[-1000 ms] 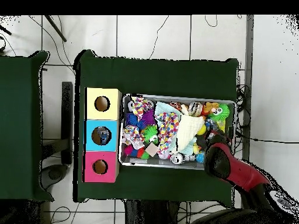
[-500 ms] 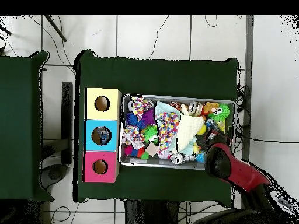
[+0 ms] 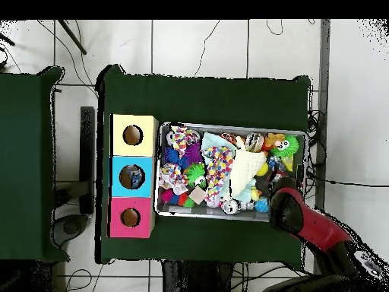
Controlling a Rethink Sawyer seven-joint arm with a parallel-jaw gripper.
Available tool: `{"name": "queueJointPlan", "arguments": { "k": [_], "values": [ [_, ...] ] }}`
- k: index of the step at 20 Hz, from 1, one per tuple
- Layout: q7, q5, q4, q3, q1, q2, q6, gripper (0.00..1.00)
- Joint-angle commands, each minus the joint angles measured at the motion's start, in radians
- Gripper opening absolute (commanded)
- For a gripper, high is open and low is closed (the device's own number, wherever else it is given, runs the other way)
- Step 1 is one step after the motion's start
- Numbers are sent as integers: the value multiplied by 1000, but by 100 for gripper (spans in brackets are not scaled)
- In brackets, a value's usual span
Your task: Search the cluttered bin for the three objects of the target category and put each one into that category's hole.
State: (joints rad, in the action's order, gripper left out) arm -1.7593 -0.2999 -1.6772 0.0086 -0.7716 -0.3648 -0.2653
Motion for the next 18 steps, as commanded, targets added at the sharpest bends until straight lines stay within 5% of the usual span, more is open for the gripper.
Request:
{"name": "queueJointPlan", "arguments": {
  "k": [1,17,18],
  "values": [
    [-129,-48,65,106,-35,124,4,100],
    [-99,-110,96,159,-68,138,47,100],
    [-93,-116,97,165,-71,135,58,0]
  ]
}}
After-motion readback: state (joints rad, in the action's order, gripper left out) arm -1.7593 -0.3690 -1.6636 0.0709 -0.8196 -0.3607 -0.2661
